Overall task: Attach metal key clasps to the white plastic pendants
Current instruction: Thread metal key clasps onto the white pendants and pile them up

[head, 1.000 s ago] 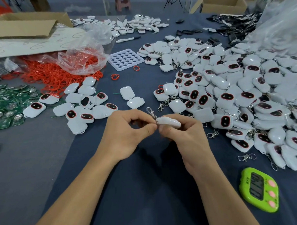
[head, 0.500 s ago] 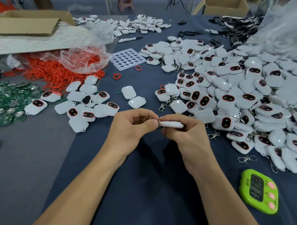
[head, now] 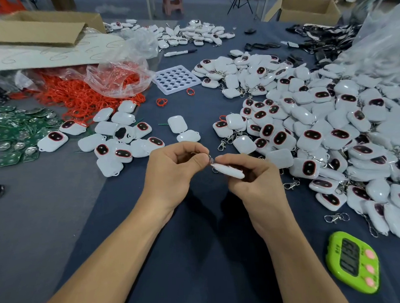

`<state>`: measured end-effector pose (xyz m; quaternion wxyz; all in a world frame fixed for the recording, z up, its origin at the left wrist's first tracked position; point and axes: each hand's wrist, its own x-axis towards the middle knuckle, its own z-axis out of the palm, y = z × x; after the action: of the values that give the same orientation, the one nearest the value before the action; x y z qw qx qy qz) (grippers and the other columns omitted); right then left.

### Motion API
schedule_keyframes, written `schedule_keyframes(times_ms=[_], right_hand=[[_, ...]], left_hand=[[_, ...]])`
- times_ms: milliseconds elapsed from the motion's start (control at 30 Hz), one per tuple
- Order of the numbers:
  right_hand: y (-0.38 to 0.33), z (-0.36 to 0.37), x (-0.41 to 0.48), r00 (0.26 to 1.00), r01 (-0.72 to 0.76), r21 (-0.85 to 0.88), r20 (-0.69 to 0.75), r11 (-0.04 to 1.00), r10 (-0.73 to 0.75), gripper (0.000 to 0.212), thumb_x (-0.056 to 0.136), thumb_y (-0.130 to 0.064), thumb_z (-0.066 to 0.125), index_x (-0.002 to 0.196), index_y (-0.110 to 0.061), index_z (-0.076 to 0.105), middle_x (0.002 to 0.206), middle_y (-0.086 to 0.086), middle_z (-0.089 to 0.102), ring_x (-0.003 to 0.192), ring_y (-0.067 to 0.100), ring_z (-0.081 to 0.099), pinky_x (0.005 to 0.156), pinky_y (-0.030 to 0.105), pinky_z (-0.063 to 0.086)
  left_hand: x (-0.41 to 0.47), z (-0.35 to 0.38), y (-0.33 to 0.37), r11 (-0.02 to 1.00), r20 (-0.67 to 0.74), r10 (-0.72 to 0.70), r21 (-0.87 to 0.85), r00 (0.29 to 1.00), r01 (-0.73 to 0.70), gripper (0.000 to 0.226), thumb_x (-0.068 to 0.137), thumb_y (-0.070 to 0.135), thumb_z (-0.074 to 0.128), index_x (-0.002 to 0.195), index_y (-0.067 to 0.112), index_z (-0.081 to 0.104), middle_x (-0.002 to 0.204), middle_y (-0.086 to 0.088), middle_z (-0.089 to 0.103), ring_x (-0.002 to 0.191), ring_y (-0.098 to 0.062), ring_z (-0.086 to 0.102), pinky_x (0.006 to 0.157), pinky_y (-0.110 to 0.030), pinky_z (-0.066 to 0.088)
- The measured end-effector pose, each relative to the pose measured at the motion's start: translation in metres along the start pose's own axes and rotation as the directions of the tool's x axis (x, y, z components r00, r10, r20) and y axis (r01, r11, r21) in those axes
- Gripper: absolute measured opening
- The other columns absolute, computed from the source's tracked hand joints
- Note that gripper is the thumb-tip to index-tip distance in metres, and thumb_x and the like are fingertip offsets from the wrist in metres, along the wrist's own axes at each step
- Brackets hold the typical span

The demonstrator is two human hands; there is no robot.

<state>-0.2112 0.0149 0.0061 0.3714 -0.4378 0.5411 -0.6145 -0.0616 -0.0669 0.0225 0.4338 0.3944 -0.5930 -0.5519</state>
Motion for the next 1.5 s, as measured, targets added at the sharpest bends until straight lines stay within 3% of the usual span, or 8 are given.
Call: schedule_keyframes(times_ms=[133,267,400,533,700,933,1200,1500], right_hand=[[-0.006,-0.001,-0.002,0.976,-0.114,0.173,0.205,0.978,0.077,0.046,0.074,-0.001,0.069,0.112,-0.025,0.081,0.110,0.001,0.078,0.103,0.016,0.067,0.091,0.035,0.053],[-0.012,0.001,-0.001,0.952,-0.290,0.413,0.218,0.864,0.215,0.015,0.088,-0.025,0.075,0.092,-0.015,0.084,0.106,0.009,0.080,0.104,0.021,0.075,0.091,0.030,0.059],[-0.010,0.004,-0.003,0.959,-0.264,0.322,0.186,0.909,0.213,0.017,0.086,-0.009,0.069,0.096,-0.013,0.082,0.096,0.012,0.077,0.090,0.022,0.072,0.081,0.031,0.058],[-0.012,0.004,-0.004,0.985,-0.120,0.211,0.149,0.970,0.090,0.024,0.084,-0.004,0.072,0.097,-0.021,0.083,0.082,0.002,0.075,0.071,0.010,0.065,0.067,0.023,0.054],[-0.010,0.003,-0.004,0.990,-0.125,0.089,0.073,0.988,0.119,0.005,0.077,-0.013,0.082,0.081,-0.016,0.082,0.074,0.005,0.075,0.061,0.013,0.064,0.061,0.024,0.053],[-0.012,0.004,-0.002,0.977,-0.215,0.258,0.046,0.942,0.210,0.028,0.087,0.005,0.072,0.069,-0.015,0.079,0.069,0.008,0.072,0.055,0.013,0.060,0.060,0.022,0.054],[-0.016,0.005,-0.002,0.932,-0.352,0.537,0.125,0.767,0.340,0.011,0.075,-0.011,0.071,0.064,-0.012,0.074,0.063,0.005,0.064,0.051,0.008,0.054,0.061,0.023,0.056],[-0.012,0.003,-0.005,0.990,-0.134,-0.054,0.039,0.989,0.136,0.012,0.078,-0.012,0.065,0.070,-0.012,0.074,0.065,0.012,0.069,0.054,0.018,0.059,0.056,0.030,0.050]], left_hand=[[0.002,-0.003,0.002,0.999,-0.006,0.028,-0.021,1.000,-0.028,0.034,0.088,0.001,0.074,0.080,0.034,0.080,0.082,0.006,0.076,0.081,-0.008,0.070,0.081,-0.020,0.055],[0.001,-0.004,0.008,0.988,0.137,0.085,-0.136,0.987,-0.066,0.026,0.083,-0.001,0.073,0.078,0.024,0.080,0.081,0.000,0.077,0.077,-0.010,0.071,0.074,-0.018,0.054],[-0.003,-0.003,0.009,0.985,0.291,0.125,-0.155,0.948,-0.082,0.016,0.069,0.014,0.082,0.074,0.029,0.081,0.088,0.005,0.076,0.086,-0.015,0.068,0.080,-0.030,0.055],[0.000,-0.003,0.006,0.988,0.209,0.150,-0.070,0.966,-0.138,0.025,0.069,0.011,0.081,0.072,0.036,0.080,0.090,0.013,0.072,0.087,-0.013,0.065,0.081,-0.038,0.051],[0.000,-0.001,0.003,0.987,0.198,0.160,-0.027,0.967,-0.158,0.025,0.071,0.010,0.081,0.074,0.035,0.081,0.083,0.008,0.073,0.079,-0.012,0.069,0.074,-0.026,0.055],[-0.001,0.000,0.002,0.988,0.196,0.151,-0.002,0.969,-0.154,0.022,0.074,0.012,0.080,0.078,0.034,0.080,0.081,0.004,0.077,0.077,-0.010,0.072,0.073,-0.021,0.055],[-0.003,-0.001,0.007,0.982,0.182,0.190,-0.039,0.965,-0.186,0.025,0.066,0.008,0.084,0.073,0.032,0.080,0.078,0.006,0.076,0.074,-0.014,0.071,0.072,-0.027,0.057],[-0.003,-0.001,0.006,0.993,0.137,0.119,-0.021,0.983,-0.118,0.048,0.077,-0.013,0.078,0.075,0.035,0.082,0.076,0.008,0.077,0.073,-0.004,0.071,0.070,-0.017,0.056]])
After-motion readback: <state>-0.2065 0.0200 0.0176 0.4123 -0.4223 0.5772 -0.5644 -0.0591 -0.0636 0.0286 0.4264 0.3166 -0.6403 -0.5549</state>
